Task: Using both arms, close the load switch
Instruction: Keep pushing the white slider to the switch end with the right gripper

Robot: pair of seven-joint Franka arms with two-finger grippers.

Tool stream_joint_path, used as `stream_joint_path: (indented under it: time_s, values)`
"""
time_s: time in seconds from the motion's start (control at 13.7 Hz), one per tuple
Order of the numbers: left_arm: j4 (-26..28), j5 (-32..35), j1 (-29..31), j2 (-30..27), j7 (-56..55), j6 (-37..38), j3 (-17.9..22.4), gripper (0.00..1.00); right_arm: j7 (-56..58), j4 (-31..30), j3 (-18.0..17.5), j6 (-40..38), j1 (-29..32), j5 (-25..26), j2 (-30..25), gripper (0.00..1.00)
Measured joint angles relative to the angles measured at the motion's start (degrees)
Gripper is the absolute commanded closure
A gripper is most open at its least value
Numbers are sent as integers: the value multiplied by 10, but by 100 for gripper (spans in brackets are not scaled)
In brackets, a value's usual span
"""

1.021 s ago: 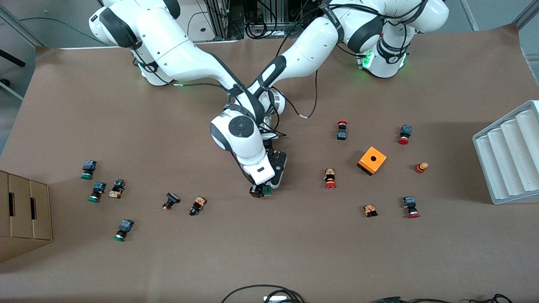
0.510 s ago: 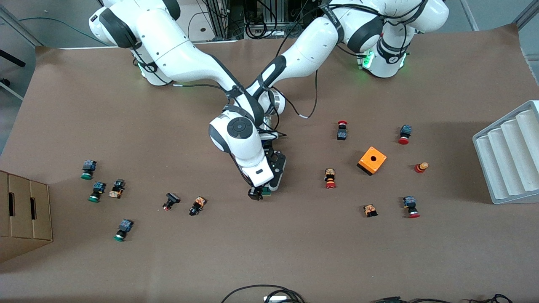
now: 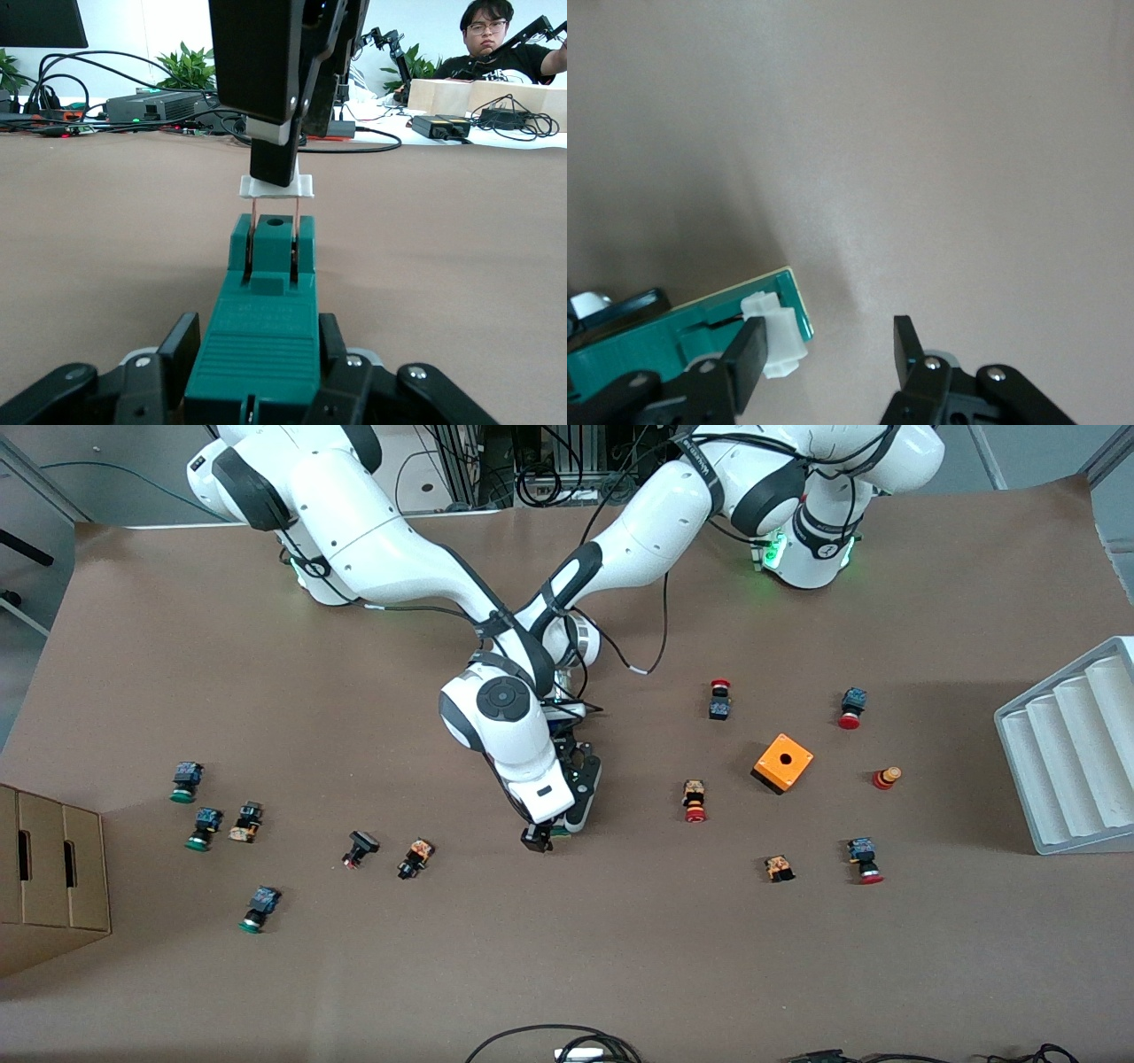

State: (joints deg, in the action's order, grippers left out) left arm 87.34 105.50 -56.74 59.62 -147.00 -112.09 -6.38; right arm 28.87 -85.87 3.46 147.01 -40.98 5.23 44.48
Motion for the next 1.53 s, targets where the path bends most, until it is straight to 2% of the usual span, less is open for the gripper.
stream_joint_path:
  time_s: [1.53]
  values:
    - [0,0,0,0,0,0,0,38,-1,28,8,6,0,0,29,34]
